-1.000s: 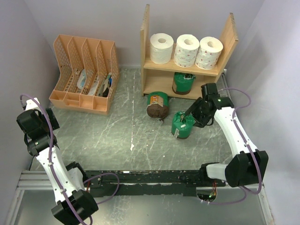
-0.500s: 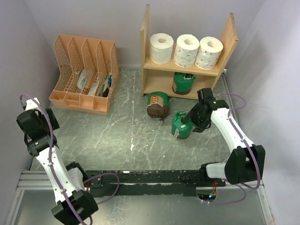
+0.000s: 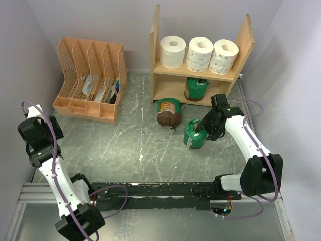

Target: Place and organize the paper towels onto the shelf

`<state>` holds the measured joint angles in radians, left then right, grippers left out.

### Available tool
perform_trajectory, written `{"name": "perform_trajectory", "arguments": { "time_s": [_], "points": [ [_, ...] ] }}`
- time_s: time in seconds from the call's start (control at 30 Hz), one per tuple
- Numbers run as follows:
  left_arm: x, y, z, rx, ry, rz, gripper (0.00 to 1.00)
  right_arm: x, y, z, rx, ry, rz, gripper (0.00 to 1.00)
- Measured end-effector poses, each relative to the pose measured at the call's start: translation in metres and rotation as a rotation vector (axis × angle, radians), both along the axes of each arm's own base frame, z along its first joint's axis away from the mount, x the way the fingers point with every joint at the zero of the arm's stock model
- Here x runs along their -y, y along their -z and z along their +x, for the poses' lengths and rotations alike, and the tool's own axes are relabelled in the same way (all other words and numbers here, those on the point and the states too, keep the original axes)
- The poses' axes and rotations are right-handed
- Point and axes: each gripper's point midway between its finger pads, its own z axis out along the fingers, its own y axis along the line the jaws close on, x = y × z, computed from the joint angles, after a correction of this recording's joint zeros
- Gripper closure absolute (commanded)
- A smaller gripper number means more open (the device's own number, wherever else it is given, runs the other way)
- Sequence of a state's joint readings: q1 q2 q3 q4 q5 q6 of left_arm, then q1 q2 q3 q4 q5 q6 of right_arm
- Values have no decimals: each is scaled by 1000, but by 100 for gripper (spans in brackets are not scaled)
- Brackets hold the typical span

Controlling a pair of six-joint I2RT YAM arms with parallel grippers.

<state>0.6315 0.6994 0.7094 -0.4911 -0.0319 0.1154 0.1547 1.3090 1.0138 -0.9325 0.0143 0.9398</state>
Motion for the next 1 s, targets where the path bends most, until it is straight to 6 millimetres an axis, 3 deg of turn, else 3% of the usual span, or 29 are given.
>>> {"name": "perform_trajectory", "arguments": {
  "time_s": [0.2, 0.47, 0.6, 0.73, 0.83, 1.0],
  "points": [
    [0, 0, 0, 0, 0, 0, 9, -2, 4, 4, 12, 2, 7, 42],
    [0, 0, 0, 0, 0, 0, 9, -2, 22, -12, -27, 9, 15, 49],
    [0, 0, 0, 0, 0, 0, 9, -3, 21, -9, -11, 13, 20, 75],
    [0, 0, 0, 0, 0, 0, 9, 0, 22, -10, -14, 19, 8, 91],
    [0, 0, 0, 0, 0, 0, 9, 0, 22, -9, -13, 21, 6, 99],
    [0, 0, 0, 0, 0, 0, 9, 0, 16, -7, -9, 18, 3, 100]
  ]
}}
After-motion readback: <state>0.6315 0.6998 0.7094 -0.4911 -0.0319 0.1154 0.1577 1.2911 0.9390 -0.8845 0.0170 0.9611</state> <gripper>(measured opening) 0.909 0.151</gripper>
